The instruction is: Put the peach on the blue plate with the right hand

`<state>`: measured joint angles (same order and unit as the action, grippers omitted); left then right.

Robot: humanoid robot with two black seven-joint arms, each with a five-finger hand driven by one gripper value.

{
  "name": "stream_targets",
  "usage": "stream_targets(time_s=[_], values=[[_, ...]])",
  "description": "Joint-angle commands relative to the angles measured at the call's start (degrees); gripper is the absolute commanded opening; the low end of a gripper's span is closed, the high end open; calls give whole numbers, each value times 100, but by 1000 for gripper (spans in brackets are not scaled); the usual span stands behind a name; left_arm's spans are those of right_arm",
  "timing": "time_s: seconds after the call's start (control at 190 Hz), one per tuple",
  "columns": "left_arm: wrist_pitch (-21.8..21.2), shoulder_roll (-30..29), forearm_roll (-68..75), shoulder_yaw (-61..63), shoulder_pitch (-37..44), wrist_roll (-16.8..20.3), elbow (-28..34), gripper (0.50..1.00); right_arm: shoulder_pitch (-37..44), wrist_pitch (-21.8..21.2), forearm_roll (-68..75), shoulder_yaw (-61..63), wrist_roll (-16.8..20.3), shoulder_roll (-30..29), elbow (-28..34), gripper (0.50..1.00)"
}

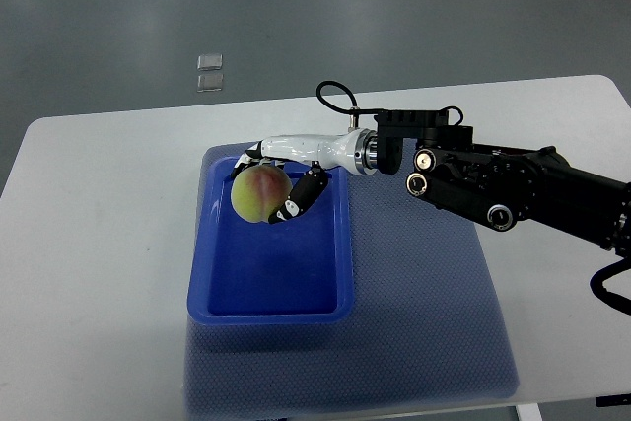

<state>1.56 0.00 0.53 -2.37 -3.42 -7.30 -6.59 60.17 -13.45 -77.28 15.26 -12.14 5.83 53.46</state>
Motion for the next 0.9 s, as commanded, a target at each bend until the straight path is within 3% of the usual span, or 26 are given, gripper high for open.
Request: stream_targets(time_s=[0.0,0.1,0.105,0.179,0.252,0.258,0.3,0.352,0.358,0.494,0.61,0.894], values=[[3,0,0,0,-1,0,0,1000,3,9,-6,-286,1,-135,-108,566],[3,0,0,0,-1,0,0,1000,-6,9,-15,-339,1,-144,-143,576],[3,0,0,0,-1,0,0,1000,-23,9,-15,-348,1,-153,-195,604],[3,0,0,0,-1,0,0,1000,-50,0,-24,-348,1,-153,-222,641],[3,0,0,0,8,0,0,1000,-50,0,-24,-348,1,-153,-222,648],[3,0,0,0,-1,0,0,1000,-41,-18,-15,-348,1,-153,-222,670],[3,0,0,0,-1,0,0,1000,-23,-27,-15,-348,1,-153,-222,699],[3,0,0,0,-1,0,0,1000,-23,-27,-15,-348,1,-153,-222,699],[3,0,0,0,-1,0,0,1000,-14,-44,11,-339,1,-153,-222,792],[-6,0,0,0,-1,0,0,1000,-32,-62,46,-339,1,-153,-196,903],[3,0,0,0,-1,0,0,1000,-50,-79,55,-339,10,-153,-196,926],[3,0,0,0,-1,0,0,1000,-14,-88,292,-207,-7,-12,-213,924]])
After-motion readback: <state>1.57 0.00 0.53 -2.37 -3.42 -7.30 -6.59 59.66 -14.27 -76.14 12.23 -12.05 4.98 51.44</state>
